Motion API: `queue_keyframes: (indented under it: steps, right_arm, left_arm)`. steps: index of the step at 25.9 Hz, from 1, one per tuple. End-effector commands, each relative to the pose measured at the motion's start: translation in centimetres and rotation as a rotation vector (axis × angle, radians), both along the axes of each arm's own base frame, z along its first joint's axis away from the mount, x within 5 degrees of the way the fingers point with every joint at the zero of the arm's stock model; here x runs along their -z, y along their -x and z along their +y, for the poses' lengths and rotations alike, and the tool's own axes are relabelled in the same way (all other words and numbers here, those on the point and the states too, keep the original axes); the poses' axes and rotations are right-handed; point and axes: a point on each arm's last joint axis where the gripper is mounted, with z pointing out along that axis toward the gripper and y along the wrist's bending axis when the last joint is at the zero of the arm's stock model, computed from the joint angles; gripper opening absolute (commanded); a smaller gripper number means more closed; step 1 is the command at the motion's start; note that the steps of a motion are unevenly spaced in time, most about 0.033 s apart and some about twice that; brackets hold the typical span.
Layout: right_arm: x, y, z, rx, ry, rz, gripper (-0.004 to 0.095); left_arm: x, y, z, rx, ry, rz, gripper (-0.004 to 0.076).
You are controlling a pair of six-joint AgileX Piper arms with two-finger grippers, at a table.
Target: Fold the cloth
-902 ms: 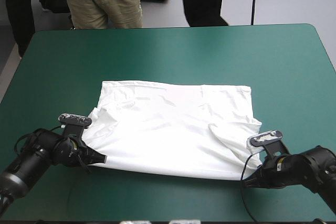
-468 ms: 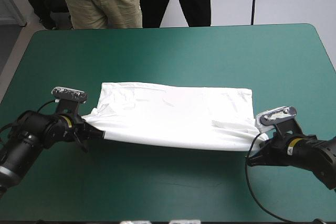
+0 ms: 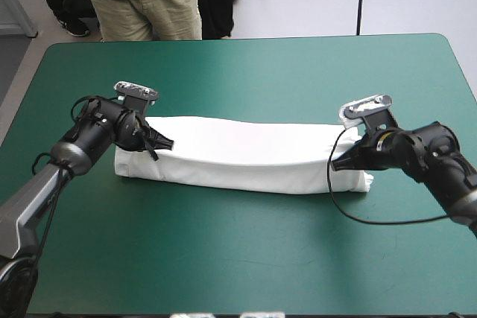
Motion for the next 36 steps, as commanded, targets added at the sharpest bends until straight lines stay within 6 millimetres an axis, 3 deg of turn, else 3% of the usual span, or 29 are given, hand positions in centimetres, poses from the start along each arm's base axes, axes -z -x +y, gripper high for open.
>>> queue_keyframes:
  steps: [1,8,16,18,21,23,25,26,27,29,32,34,36]
  right_arm:
    - [-1.5,-2.9,-0.7,0.003,-0.015,-0.103,-0.0017]
    - [0.0,-7.9,-1.6,0.021,-0.048,-0.058,-0.0018]
    - [1.7,-11.1,-2.7,0.048,-0.094,-0.015,-0.0004]
    - [2.1,-11.6,-2.9,0.048,-0.112,-0.004,0.0056]
    - [2.4,-12.1,-3.3,0.066,-0.139,0.008,0.0247]
    - [2.4,-12.1,-3.5,0.072,-0.138,0.008,0.0442]
    - [2.2,-11.9,-4.0,0.085,-0.139,0.003,0.0592]
    - [2.0,-11.8,-4.2,0.091,-0.141,0.008,0.0634]
    - [1.4,-11.3,-4.8,0.104,-0.142,0.003,0.0656]
    - [-0.2,-10.1,-5.6,0.117,-0.135,-0.014,0.0623]
    - [-2.5,-8.1,-6.5,0.133,-0.134,-0.044,0.0579]
    - [-3.3,-6.5,-7.3,0.147,-0.127,-0.055,0.0571]
    - [-2.9,-5.4,-8.3,0.177,-0.144,-0.053,0.0564]
  left_arm:
    - [-2.0,-1.7,-0.4,0.005,0.016,-0.123,-0.0015]
    - [-1.6,-4.0,-0.4,-0.042,-0.001,-0.242,-0.0015]
    - [0.7,-6.1,-0.6,-0.048,0.018,-0.269,-0.0015]
    - [1.6,-6.6,-0.8,-0.038,0.023,-0.266,-0.0015]
    - [1.8,-7.0,-1.0,-0.042,0.042,-0.278,0.0015]
    - [1.6,-7.1,-1.1,-0.040,0.047,-0.290,0.0096]
    - [0.8,-7.3,-1.0,-0.043,0.034,-0.301,0.0249]
    - [0.1,-7.5,-0.9,-0.045,0.024,-0.312,0.0326]
    - [-1.4,-7.8,-0.8,-0.061,0.004,-0.330,0.0515]
    - [-3.6,-8.0,-0.8,-0.064,-0.010,-0.333,0.0634]
    - [-4.9,-7.4,-2.1,0.039,0.089,-0.249,0.0572]
    - [-4.6,-6.4,-4.2,0.165,0.226,-0.146,0.0467]
    - [-4.1,-4.8,-7.4,0.318,0.386,-0.051,0.0235]
